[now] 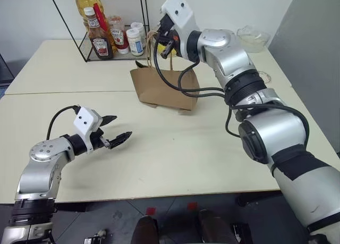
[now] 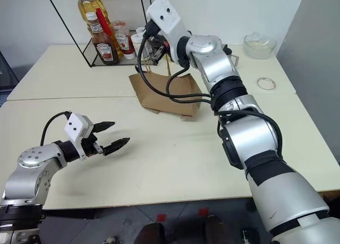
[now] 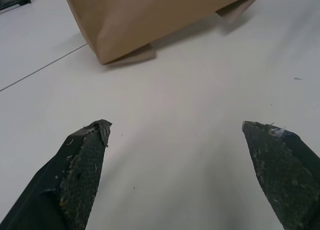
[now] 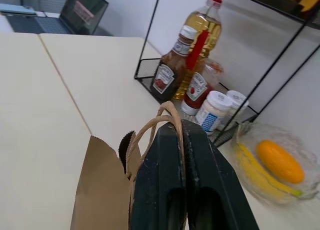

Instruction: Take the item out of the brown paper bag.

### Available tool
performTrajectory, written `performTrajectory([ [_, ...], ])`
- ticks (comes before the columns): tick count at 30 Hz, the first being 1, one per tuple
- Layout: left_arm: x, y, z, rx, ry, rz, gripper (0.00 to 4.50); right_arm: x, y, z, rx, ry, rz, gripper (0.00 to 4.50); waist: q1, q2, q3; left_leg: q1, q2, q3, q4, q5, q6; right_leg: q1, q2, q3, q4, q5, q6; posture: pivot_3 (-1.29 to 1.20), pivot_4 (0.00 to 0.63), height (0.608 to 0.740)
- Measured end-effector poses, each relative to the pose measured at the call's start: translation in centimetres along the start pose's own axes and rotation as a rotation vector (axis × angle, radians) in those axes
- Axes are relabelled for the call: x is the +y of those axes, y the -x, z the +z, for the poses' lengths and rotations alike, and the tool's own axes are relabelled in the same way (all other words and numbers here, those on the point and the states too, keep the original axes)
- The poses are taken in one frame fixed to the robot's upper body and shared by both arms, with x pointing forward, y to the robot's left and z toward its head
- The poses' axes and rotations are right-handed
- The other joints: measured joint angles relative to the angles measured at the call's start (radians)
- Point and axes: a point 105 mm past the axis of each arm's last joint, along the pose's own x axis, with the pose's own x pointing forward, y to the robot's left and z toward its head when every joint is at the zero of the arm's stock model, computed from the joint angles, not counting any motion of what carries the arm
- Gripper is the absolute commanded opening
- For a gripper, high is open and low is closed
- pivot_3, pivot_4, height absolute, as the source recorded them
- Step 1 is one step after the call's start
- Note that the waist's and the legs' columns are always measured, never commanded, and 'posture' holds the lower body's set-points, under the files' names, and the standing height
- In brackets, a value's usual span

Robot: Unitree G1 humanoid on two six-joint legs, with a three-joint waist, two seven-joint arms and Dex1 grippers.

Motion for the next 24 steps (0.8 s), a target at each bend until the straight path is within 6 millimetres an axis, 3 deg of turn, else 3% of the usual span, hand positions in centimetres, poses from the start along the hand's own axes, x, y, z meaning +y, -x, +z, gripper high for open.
performTrajectory([
  [13,-0.3,-0.1,0.6,-0.004,-0.010,0.003,4.50,2.0,-0.4,2.1,-0.072,0.049,0.113,0.04,0.001,0.000,0.000,0.000,0.000,0.000,0.000,0.000,0.000,0.000,0.000,-0.001,0.000,0.000,0.000,0.00,0.150,0.740],
  [21,-0.2,-0.2,0.9,-0.010,-0.015,0.002,4.50,3.2,-0.6,-0.3,-0.030,0.037,0.155,0.04,0.001,0.000,0.000,0.000,0.000,0.000,0.000,0.001,-0.001,0.000,-0.001,-0.001,0.000,0.000,0.000,0.00,0.150,0.740],
  [24,-0.2,-0.2,0.9,-0.011,-0.016,0.001,4.50,3.3,-0.6,-0.4,-0.025,0.057,0.160,0.04,0.001,0.000,0.000,0.000,0.000,0.000,0.000,0.002,-0.003,0.000,-0.001,-0.001,0.000,0.000,0.000,0.00,0.150,0.740],
])
